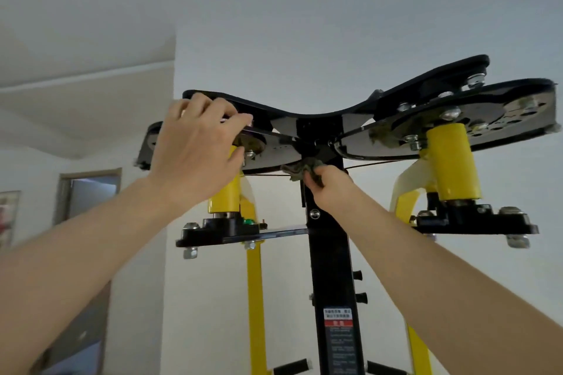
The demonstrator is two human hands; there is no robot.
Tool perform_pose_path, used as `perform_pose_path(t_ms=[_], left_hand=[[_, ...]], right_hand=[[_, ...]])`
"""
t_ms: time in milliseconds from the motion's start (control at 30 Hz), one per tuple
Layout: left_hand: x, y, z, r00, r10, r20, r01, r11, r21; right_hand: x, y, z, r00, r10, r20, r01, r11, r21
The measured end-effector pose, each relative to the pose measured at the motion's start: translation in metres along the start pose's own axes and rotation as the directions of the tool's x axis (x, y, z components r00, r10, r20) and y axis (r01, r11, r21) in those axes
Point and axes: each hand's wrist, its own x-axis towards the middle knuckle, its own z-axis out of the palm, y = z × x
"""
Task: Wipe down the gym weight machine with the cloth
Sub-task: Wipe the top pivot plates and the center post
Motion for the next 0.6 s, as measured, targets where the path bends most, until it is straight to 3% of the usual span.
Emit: perform_pose_path(t_ms=[100, 167, 267, 300, 367, 433, 600], left_hand=[[-0.004, -0.012, -0.001, 0.998, -0.04, 0.051, 0.043, 0.997, -0.064], [-0.007, -0.016, 0.001, 0.999, -0.024, 0.027, 0.026, 0.996, -0.085], [-0.007, -0.02, 0.004, 0.999, -0.035, -0.02, 0.032, 0.993, -0.113], [-0.007, -0.02, 0.005, 0.999, -0.041, -0.026, 0.038, 0.991, -0.128], [-0.007, -0.021, 0.006, 0.998, -0.047, -0.043, 0.04, 0.987, -0.156], [-0.01, -0.022, 0.009, 0.996, -0.052, -0.072, 0.039, 0.984, -0.175], [-0.014, -0.021, 0.014, 0.993, -0.054, -0.105, 0.033, 0.98, -0.194]], right_hand=[[0.006, 0.013, 0.016, 0.986, -0.168, 0.018, 0.166, 0.941, -0.294], [0.001, 0.017, 0.023, 0.967, -0.253, 0.039, 0.252, 0.912, -0.323], [-0.005, 0.013, 0.032, 0.981, -0.185, 0.059, 0.174, 0.974, 0.147], [-0.007, 0.011, 0.032, 0.982, -0.151, 0.111, 0.106, 0.937, 0.334], [-0.021, 0.006, 0.035, 0.966, -0.076, 0.249, -0.112, 0.742, 0.661], [-0.034, 0.002, 0.041, 0.946, -0.033, 0.322, -0.233, 0.623, 0.747], [-0.044, 0.006, 0.07, 0.937, -0.072, 0.341, -0.23, 0.609, 0.759]])
